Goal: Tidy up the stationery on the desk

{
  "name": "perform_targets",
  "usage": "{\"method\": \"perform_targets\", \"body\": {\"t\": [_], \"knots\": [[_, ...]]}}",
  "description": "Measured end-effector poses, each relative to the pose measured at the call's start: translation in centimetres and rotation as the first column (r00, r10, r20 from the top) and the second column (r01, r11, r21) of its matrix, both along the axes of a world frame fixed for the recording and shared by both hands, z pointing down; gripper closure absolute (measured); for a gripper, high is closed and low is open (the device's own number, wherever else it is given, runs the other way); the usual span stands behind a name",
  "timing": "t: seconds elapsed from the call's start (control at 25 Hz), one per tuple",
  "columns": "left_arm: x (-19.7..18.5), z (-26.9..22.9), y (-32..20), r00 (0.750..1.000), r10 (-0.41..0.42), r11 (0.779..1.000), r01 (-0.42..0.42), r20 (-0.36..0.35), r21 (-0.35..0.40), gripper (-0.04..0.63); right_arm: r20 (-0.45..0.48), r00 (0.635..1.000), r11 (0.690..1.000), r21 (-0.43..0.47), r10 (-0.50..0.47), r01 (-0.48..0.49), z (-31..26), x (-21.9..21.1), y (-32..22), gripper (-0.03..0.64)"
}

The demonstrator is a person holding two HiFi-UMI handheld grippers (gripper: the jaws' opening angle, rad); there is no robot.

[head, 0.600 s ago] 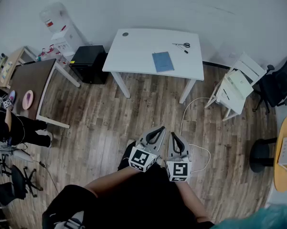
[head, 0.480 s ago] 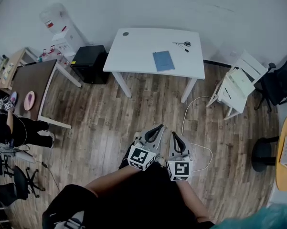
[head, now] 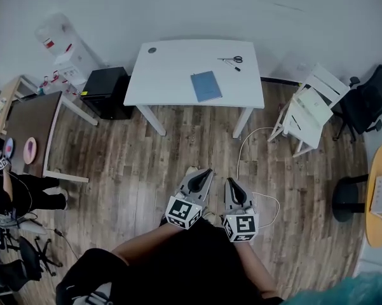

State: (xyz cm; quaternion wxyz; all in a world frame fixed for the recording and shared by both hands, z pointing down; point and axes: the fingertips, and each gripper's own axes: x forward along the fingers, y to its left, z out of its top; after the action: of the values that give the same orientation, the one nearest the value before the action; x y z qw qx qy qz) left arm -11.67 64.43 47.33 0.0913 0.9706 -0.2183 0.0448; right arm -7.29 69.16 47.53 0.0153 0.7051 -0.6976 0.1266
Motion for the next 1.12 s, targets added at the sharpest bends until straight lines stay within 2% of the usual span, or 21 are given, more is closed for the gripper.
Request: {"method": "perform_targets", "body": {"t": [0.2, 0.44, 0.56, 0.72, 0.84, 0.96, 1.12], "knots": [[0.2, 1.7, -5.5, 0.999, -0.046, 0.998, 0.046, 0.009, -0.030, 0.583, 0.034, 0.996, 0.995, 0.057, 0.080, -0.082, 0.2, 3.4, -3.8, 0.584], [1.3, 3.0, -13.3, 0.998, -0.035, 0.998, 0.037, 0.044, -0.057, 0.583, 0.005, 0.997, 0.997, -0.024, 0.072, -0.072, 1.1, 5.3, -12.3, 0.584], [2.1, 2.9, -17.6, 0.999, -0.026, 0.997, 0.029, 0.041, -0.074, 0.583, -0.001, 0.997, 0.997, -0.035, 0.076, -0.076, 0.5, 6.2, -16.6, 0.584], [2.6, 2.7, -22.8, 0.999, -0.010, 0.996, 0.013, 0.035, -0.087, 0.582, 0.022, 0.998, 0.998, 0.041, 0.057, -0.058, -1.3, 6.5, -22.2, 0.584], [3.5, 3.0, -24.7, 0.998, 0.044, 0.994, -0.040, 0.038, -0.098, 0.583, 0.055, 0.997, 0.996, 0.070, 0.054, -0.058, -2.0, 6.3, -25.9, 0.584], [4.0, 2.8, -26.9, 0.997, 0.078, 0.992, -0.076, 0.021, -0.097, 0.582, 0.038, 0.999, 0.998, 0.057, 0.038, -0.040, -2.1, 5.6, -29.5, 0.584], [3.9, 3.0, -30.2, 0.995, 0.102, 0.988, -0.101, 0.006, -0.116, 0.582, 0.022, 1.000, 0.993, 0.116, -0.018, 0.015, -3.6, 4.2, -32.9, 0.583]]}}
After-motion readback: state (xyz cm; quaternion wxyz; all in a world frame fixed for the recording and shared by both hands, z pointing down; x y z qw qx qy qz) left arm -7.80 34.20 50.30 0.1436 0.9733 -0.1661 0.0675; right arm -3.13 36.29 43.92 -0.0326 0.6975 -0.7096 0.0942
